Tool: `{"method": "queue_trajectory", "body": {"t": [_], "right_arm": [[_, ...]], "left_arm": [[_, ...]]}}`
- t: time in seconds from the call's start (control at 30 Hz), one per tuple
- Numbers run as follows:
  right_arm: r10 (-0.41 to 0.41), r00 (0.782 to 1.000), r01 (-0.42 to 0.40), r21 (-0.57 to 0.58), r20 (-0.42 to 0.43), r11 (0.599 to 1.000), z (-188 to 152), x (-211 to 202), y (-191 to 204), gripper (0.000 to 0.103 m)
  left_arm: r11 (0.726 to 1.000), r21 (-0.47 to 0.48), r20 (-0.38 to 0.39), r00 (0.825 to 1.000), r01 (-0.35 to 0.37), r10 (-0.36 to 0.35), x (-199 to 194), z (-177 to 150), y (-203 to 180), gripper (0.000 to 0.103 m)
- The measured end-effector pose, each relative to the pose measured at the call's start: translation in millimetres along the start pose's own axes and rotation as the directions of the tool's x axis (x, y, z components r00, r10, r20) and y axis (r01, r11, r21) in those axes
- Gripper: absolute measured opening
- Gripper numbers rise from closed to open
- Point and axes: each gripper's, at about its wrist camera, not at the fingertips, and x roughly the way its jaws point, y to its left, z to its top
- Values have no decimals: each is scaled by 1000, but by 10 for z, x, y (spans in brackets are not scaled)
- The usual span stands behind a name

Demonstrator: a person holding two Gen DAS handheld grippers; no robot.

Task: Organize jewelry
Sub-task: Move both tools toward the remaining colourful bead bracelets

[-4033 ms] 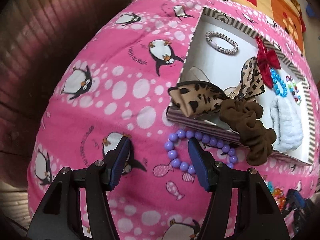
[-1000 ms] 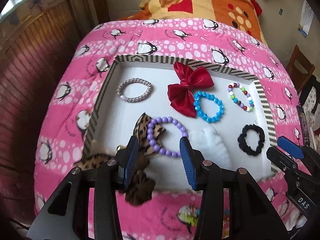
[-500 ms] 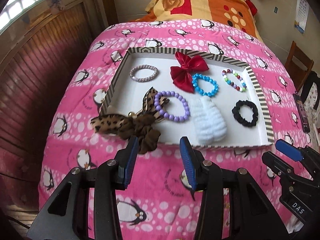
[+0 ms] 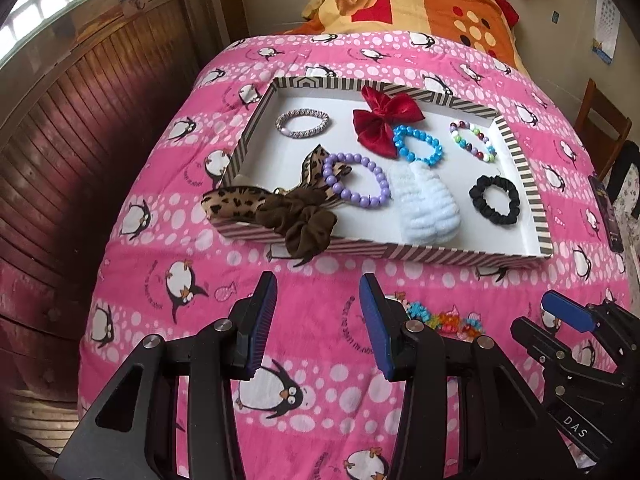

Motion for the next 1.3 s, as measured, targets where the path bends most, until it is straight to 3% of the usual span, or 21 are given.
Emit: {"method": "queue_trajectory", "body": {"t": [0.87, 1.3], "right_arm": [[34, 997, -32, 31, -75, 999, -219, 253, 16, 45], [58, 995, -55, 38, -86, 998, -218, 315, 20, 45]], "left_arm": [[999, -26, -75, 996, -42, 40, 305, -161, 243, 42], [996, -94, -135, 991, -1, -12, 446, -157, 381, 42]]}}
